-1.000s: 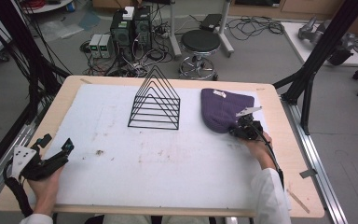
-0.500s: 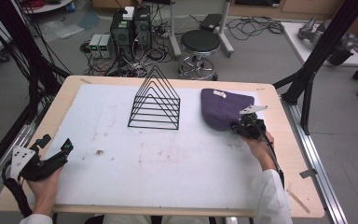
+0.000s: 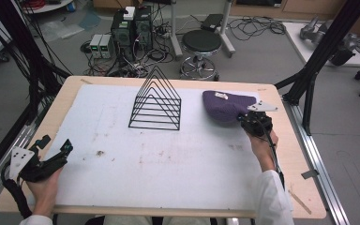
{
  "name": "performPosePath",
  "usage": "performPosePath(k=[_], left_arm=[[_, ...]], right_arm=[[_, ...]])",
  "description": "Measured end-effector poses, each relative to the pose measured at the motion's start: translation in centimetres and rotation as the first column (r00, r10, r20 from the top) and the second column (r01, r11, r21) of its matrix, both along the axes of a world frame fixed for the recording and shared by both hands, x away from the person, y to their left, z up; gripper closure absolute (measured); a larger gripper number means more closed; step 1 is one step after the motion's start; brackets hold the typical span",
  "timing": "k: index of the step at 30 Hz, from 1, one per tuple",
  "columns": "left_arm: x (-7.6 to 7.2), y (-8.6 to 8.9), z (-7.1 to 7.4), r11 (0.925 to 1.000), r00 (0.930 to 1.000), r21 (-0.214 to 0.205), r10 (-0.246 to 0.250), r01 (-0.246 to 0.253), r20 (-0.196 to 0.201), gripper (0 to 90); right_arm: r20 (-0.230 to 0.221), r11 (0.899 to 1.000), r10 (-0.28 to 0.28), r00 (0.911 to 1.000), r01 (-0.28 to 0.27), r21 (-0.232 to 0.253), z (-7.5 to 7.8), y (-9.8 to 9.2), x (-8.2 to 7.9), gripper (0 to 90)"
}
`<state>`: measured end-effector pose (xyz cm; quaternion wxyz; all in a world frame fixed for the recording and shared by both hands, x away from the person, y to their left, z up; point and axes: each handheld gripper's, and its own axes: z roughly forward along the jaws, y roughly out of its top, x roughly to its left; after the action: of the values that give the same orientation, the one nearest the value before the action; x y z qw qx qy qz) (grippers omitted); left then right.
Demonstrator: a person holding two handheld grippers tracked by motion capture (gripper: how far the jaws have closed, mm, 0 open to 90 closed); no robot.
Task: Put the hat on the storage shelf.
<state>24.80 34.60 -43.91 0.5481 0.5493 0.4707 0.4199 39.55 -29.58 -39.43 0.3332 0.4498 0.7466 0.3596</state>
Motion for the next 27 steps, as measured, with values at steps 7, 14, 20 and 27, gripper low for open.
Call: performPosePath(k=[7, 14, 20, 27], left_arm=[[0.0, 0.0, 0.0, 1.0, 1.0, -0.001, -0.001, 0.001, -0.001, 22.9], [0.1, -0.1, -0.1, 1.0, 1.0, -0.004, -0.002, 0.002, -0.001, 22.9], [0.0, 0.0, 0.0, 1.0, 1.0, -0.004, 0.004, -0.004, -0.003, 22.9], [-0.1, 0.1, 0.0, 0.9999, 1.0, -0.01, 0.009, -0.009, -0.001, 22.9]], right_arm=[[0.171, 0.998, -0.065, 0.9832, 0.061, 0.031, 1.6, -0.1, -1.1, 75.1], [0.265, 0.995, -0.071, 0.9617, 0.05, 0.084, 2.9, -0.1, -2.2, 75.0], [0.361, 0.99, -0.069, 0.9298, 0.021, 0.136, 4.5, 0.2, -3.6, 74.9], [0.488, 0.986, -0.058, 0.8709, -0.025, 0.162, 6.7, 2.2, -5.9, 74.8]])
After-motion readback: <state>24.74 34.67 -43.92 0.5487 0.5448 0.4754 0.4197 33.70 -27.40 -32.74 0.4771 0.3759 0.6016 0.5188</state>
